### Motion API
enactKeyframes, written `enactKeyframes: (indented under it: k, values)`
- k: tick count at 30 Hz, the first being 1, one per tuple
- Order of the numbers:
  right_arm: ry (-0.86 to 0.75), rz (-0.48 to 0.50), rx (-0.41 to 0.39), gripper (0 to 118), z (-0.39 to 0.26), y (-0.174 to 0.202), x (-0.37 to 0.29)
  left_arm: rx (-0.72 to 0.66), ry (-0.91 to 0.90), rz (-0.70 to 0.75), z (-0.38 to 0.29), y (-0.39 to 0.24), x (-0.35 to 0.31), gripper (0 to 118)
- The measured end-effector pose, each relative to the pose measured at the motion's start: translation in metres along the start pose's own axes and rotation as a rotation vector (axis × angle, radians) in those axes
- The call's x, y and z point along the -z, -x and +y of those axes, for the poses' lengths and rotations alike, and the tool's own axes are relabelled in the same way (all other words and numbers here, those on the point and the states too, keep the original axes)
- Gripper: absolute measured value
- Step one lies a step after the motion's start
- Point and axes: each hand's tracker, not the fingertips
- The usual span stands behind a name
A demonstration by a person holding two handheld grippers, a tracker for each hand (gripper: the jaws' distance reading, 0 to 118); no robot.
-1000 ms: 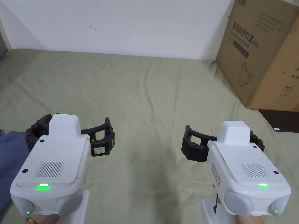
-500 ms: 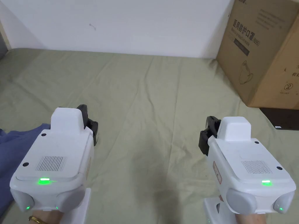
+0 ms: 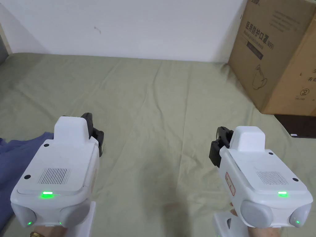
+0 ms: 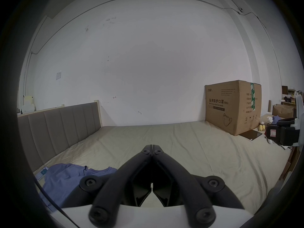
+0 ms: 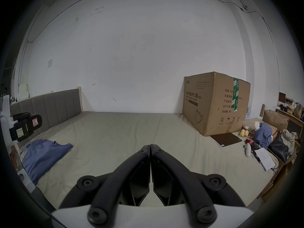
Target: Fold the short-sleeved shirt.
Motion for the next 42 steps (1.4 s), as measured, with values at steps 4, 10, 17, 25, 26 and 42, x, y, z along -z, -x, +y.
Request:
enactKeyframes:
  k: [4, 10, 17, 25, 26, 42]
  values:
    - [0.005, 0.004, 0.0, 0, -0.001, -0.001, -0.001, 0.0, 0.0, -0.01, 0.0, 0.001, 0.002, 0]
    - [0.006, 0.0, -0.004, 0, -0.001, -0.003, -0.002, -0.019, 0.004, -0.021, -0.002, 0.002, 0.005, 0]
    - [0.005, 0.007, -0.006, 0, 0.003, -0.003, 0.0, -0.022, 0.006, -0.02, -0.003, 0.003, 0.007, 0]
    - [-0.015, 0.094, -0.063, 0, 0.017, 0.023, 0.009, -0.049, 0.005, 0.097, -0.002, 0.041, -0.004, 0]
    - [-0.02, 0.118, -0.066, 0, 0.019, 0.031, 0.011, -0.049, 0.005, 0.119, -0.001, 0.048, -0.007, 0]
    - [-0.052, 0.6, -0.131, 0, 0.033, 0.188, 0.038, -0.031, 0.023, 0.605, -0.008, 0.18, -0.109, 0]
